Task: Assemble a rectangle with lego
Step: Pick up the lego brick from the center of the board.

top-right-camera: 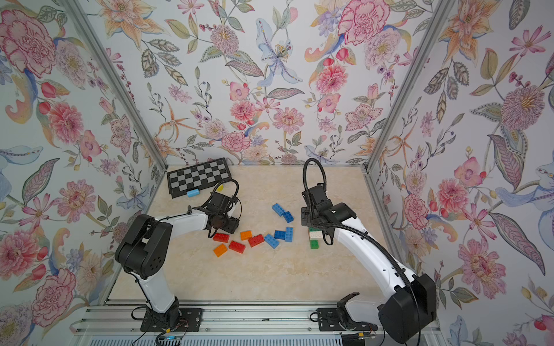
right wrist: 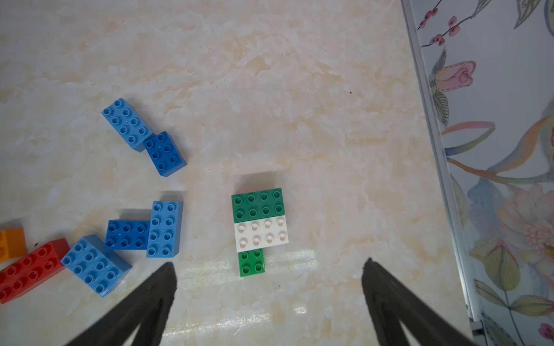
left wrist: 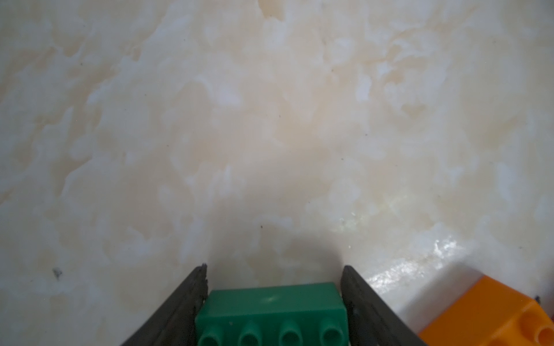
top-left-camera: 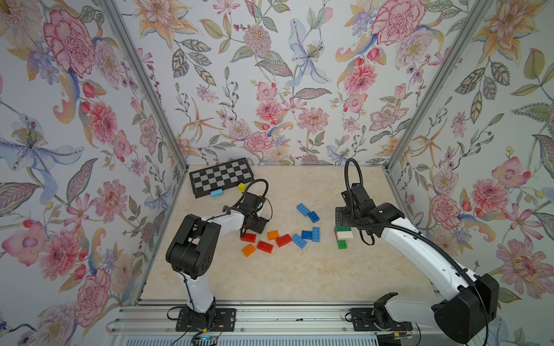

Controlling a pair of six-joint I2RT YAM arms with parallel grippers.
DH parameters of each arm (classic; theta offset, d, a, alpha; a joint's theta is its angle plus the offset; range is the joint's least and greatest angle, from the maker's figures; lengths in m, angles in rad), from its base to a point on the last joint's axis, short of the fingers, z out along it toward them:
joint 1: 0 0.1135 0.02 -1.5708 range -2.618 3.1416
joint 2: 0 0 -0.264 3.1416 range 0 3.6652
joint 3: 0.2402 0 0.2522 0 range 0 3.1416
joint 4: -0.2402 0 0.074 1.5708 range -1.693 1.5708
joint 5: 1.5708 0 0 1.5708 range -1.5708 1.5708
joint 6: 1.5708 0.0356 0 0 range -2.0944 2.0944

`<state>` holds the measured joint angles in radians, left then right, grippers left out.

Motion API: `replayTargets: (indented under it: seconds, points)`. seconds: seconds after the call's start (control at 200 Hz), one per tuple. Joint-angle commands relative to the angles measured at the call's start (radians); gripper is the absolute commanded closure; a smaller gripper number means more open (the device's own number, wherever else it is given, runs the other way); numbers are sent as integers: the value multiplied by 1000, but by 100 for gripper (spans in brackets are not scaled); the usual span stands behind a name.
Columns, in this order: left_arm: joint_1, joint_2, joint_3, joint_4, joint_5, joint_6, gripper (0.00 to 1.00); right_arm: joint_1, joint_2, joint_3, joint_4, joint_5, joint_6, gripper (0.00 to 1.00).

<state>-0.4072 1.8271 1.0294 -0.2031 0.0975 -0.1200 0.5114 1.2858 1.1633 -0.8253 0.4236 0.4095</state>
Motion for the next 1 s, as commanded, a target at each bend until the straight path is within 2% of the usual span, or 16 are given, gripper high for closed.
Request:
replayTargets:
  seconds: [0.0,0.17,0.42,0.721,0.856,0.991]
  points:
    - [-15,-10,-22,-78,-24,-9,30,7,-26,-10,-2,23,20,0]
    - [-15,-19,-44,-57,-16,-37,37,6,-28,-15,1,30,16,0]
    - [-15,-60,-47,30,25,-121,56,6,-28,-19,5,38,12,0]
    - [-36,-145,4,32,31,-294,57,6,-32,-28,22,17,16,0]
    - [-84,-216,-14,11,24,-392,57,6,-47,-47,23,26,25,0]
    - [-170,-301,-57,23,7,-506,57,6,-64,-69,23,35,30,0]
